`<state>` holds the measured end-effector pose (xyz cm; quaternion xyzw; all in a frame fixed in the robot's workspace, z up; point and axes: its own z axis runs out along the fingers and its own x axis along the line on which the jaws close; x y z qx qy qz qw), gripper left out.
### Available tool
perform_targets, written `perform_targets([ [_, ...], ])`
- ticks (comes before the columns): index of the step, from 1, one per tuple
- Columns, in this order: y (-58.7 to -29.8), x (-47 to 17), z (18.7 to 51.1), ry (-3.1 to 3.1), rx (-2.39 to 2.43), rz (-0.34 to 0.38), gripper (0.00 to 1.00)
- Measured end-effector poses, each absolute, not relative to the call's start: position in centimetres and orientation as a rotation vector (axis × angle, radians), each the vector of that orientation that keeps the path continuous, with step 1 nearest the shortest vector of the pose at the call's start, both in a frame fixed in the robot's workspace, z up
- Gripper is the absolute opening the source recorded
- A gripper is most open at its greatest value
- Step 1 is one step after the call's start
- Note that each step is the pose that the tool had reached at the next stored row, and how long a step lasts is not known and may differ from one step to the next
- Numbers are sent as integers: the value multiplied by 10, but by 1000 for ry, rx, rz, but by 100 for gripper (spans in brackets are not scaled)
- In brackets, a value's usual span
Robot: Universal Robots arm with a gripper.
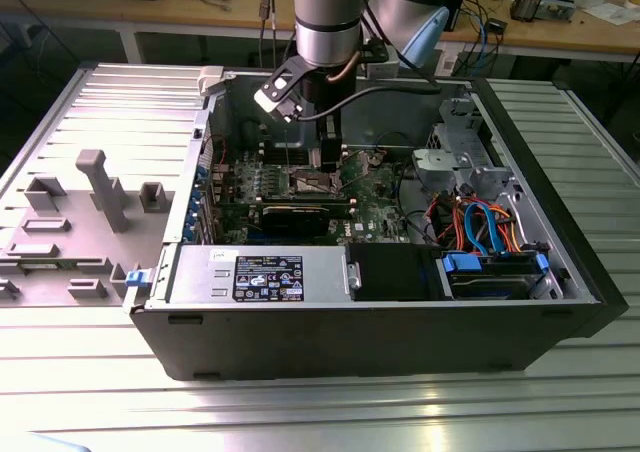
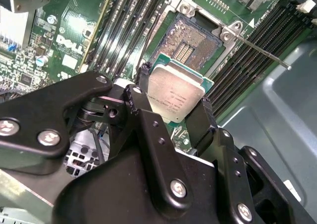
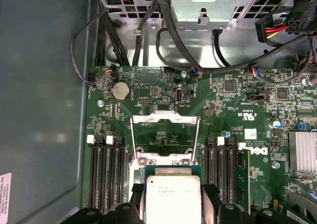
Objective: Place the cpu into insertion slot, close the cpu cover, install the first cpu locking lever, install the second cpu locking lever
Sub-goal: 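Place the cpu into insertion slot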
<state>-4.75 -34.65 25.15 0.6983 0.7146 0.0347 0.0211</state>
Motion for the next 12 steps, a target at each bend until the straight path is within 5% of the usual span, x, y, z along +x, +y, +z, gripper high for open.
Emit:
perform_targets([
  [12, -344, -61, 240, 2208, 2175, 112, 55],
])
